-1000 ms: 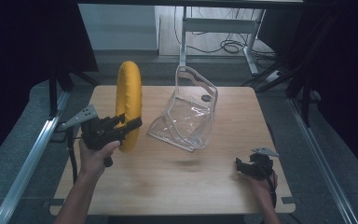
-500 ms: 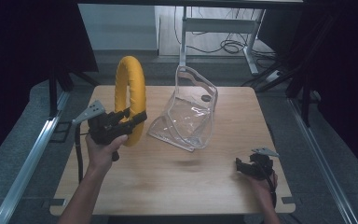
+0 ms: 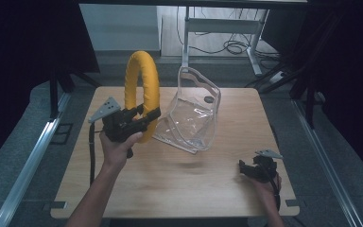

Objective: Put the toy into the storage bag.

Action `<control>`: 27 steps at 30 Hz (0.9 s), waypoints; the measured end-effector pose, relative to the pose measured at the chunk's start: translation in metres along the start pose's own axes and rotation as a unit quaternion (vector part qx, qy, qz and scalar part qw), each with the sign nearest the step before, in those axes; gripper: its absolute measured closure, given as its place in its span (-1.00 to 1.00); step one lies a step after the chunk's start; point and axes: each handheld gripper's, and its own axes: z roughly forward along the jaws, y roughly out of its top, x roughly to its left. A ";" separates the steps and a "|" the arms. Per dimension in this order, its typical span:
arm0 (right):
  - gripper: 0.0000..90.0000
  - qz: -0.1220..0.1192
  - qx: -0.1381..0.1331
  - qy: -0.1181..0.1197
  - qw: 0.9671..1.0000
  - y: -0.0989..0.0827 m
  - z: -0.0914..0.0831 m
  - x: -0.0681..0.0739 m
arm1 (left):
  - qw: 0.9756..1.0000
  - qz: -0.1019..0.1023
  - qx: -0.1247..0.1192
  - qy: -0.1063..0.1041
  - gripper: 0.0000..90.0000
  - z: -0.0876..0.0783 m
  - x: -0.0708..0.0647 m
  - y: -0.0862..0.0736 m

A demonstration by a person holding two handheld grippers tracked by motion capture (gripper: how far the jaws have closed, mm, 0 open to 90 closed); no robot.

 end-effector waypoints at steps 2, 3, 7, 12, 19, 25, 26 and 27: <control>-0.68 0.000 0.000 0.000 1.000 0.000 0.000 0.000 | 1.000 0.002 -0.001 -0.002 0.14 0.007 -0.003 0.001; -0.68 0.000 0.000 0.000 1.000 0.000 0.000 0.000 | 1.000 0.002 -0.001 -0.002 0.14 0.007 -0.003 0.001; -0.68 0.000 0.000 0.000 1.000 0.000 0.000 0.000 | 1.000 0.004 -0.002 -0.005 0.14 0.012 -0.007 0.002; -0.68 0.000 0.001 0.000 1.000 0.000 0.000 0.000 | 1.000 0.017 -0.002 -0.003 0.14 0.017 -0.013 0.006; -0.68 0.000 0.001 0.001 1.000 0.000 0.000 0.000 | 1.000 0.026 -0.003 -0.005 0.14 0.026 -0.023 0.010; -0.68 0.000 0.001 0.000 1.000 0.000 0.000 0.000 | 0.999 0.033 -0.007 -0.007 0.14 0.033 -0.031 0.014; -0.68 0.000 0.001 0.000 1.000 0.000 0.000 0.000 | 0.999 0.033 -0.007 -0.007 0.14 0.033 -0.031 0.014; -0.68 0.000 0.001 0.000 1.000 0.000 0.000 0.000 | 0.999 0.039 -0.008 -0.006 0.14 0.035 -0.034 0.015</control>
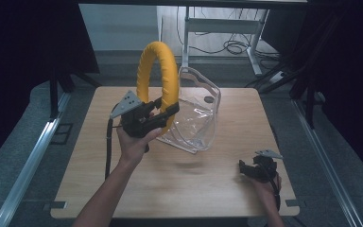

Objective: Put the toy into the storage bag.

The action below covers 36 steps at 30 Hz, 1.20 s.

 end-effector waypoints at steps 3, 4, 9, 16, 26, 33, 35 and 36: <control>-0.68 0.000 0.000 0.000 1.000 0.000 0.000 0.000 | 1.000 0.002 0.001 -0.003 0.14 0.003 -0.003 0.001; -0.68 0.000 0.000 0.000 1.000 0.000 0.000 0.000 | 1.000 0.002 0.001 -0.003 0.14 0.003 -0.003 0.001; -0.68 -0.001 0.000 0.000 1.000 0.000 0.000 0.000 | 1.000 0.001 0.003 -0.004 0.14 0.008 -0.005 0.000; -0.68 -0.001 0.000 0.000 1.000 0.000 0.000 0.000 | 1.000 0.005 0.002 -0.001 0.14 0.012 -0.008 0.001; -0.68 -0.002 0.000 0.000 1.000 0.000 0.000 0.000 | 1.000 0.019 -0.005 0.004 0.14 0.019 -0.016 0.005; -0.68 -0.002 0.000 0.000 1.000 0.000 0.000 0.000 | 1.000 0.024 -0.009 0.004 0.14 0.026 -0.022 0.008; -0.68 -0.002 0.000 0.000 1.000 0.000 0.000 0.000 | 1.000 0.025 -0.006 0.000 0.14 0.030 -0.025 0.009; -0.68 -0.002 0.000 0.000 1.000 0.000 0.000 0.000 | 1.000 0.025 -0.006 0.000 0.14 0.030 -0.025 0.009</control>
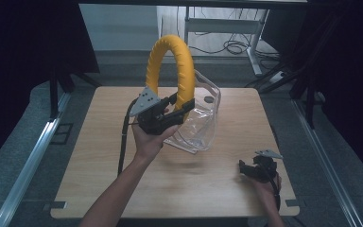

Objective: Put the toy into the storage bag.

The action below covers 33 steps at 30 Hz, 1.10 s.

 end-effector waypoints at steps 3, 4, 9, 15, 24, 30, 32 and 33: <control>-0.68 0.000 0.000 0.000 1.000 0.000 0.000 0.000 | 1.000 0.004 0.001 -0.003 0.14 0.004 -0.004 0.002; -0.68 0.000 0.000 0.000 1.000 0.000 0.000 0.000 | 1.000 0.006 0.000 -0.003 0.14 0.005 -0.005 0.002; -0.68 0.000 0.000 0.000 1.000 0.000 0.000 0.000 | 1.000 0.008 0.002 -0.007 0.14 0.011 -0.008 0.003; -0.68 -0.002 -0.001 0.000 1.000 0.000 0.000 -0.001 | 1.000 0.008 0.000 -0.007 0.14 0.015 -0.011 0.004; -0.68 0.001 -0.001 0.000 1.000 0.000 0.000 0.000 | 1.000 0.011 -0.002 -0.010 0.14 0.018 -0.016 0.008; -0.68 0.002 -0.001 -0.001 1.000 0.000 0.000 0.000 | 1.000 0.014 -0.001 -0.012 0.14 0.023 -0.020 0.010; -0.68 0.001 -0.002 -0.001 1.000 0.000 0.000 0.000 | 1.000 0.015 0.000 -0.015 0.14 0.026 -0.023 0.012; -0.68 0.001 -0.002 -0.001 1.000 0.000 0.000 0.000 | 1.000 0.015 0.000 -0.015 0.14 0.026 -0.023 0.012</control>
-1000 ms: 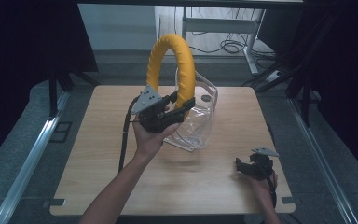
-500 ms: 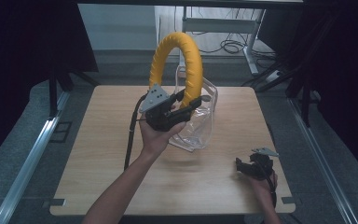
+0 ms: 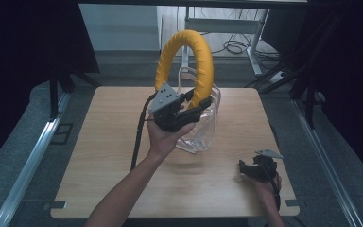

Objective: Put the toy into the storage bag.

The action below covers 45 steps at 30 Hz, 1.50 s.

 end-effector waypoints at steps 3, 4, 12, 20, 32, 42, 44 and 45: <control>-0.68 0.000 0.000 0.000 1.000 0.000 0.000 0.000 | 1.000 0.001 0.000 -0.004 0.14 0.004 -0.003 0.001; -0.68 0.000 0.000 0.000 1.000 0.000 0.000 0.000 | 1.000 0.001 0.000 -0.005 0.14 0.005 -0.004 0.001; -0.68 -0.001 -0.001 -0.001 1.000 0.000 0.000 0.000 | 1.000 -0.002 0.002 -0.013 0.14 0.015 -0.008 0.002; -0.68 -0.001 -0.001 -0.001 1.000 0.000 0.000 0.000 | 1.000 0.000 0.001 -0.021 0.14 0.026 -0.017 0.003; -0.68 -0.002 -0.001 -0.001 1.000 0.000 0.000 0.000 | 0.999 0.007 0.007 -0.038 0.14 0.043 -0.031 0.002; -0.68 -0.002 -0.001 -0.001 1.000 0.000 0.000 0.000 | 0.999 0.008 0.013 -0.048 0.14 0.053 -0.038 -0.002; -0.68 -0.001 -0.001 -0.001 1.000 0.000 0.000 0.000 | 0.999 0.010 0.013 -0.050 0.14 0.054 -0.040 -0.003; -0.68 -0.001 -0.001 -0.001 1.000 0.000 0.000 0.000 | 0.998 0.006 0.014 -0.054 0.14 0.055 -0.041 -0.003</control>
